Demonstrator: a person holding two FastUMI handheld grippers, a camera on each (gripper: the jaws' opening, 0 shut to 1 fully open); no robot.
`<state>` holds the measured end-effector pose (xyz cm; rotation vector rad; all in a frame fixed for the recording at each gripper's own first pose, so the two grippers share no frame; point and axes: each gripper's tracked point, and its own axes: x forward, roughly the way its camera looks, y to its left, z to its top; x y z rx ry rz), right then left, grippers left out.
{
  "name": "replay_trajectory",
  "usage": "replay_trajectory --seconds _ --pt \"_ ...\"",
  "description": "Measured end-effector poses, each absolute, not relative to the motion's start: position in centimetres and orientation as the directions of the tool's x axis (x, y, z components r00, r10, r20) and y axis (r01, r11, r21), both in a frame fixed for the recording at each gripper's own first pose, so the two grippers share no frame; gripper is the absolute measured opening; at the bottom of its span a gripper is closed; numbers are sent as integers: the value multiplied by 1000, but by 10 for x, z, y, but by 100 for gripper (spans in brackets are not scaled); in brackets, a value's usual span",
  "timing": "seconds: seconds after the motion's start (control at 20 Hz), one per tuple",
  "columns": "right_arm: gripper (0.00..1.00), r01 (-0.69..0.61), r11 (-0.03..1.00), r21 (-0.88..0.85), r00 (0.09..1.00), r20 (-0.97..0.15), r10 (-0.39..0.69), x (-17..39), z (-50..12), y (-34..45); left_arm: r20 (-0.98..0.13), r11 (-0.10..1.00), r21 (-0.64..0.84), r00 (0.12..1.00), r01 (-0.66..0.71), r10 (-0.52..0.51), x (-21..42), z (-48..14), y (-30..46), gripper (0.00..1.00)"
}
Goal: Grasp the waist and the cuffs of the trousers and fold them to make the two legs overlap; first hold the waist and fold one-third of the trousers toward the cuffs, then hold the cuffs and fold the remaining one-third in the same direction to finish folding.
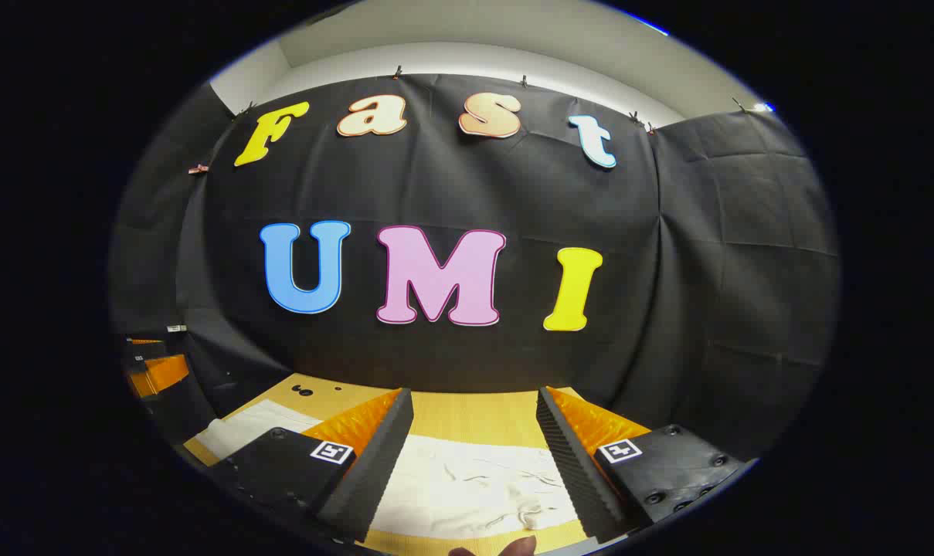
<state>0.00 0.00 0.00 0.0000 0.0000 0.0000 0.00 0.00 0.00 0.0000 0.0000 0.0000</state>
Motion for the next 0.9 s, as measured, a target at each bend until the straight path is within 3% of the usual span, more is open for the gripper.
replay_trajectory --seconds 0.45,0.7,0.9 --pt "99 48 997 -62 999 25 -46 0 6 -1 -3 1000 13 1000 23 -23 10 -6 8 97" --pt "96 100 952 -291 995 34 -94 -4 -2 -32 -16 1000 21 1000 23 -23 13 -13 9 97" --pt "97 56 770 -636 998 19 -57 -10 -26 -53 -27 998 41 999 42 -41 16 -20 -1 97"
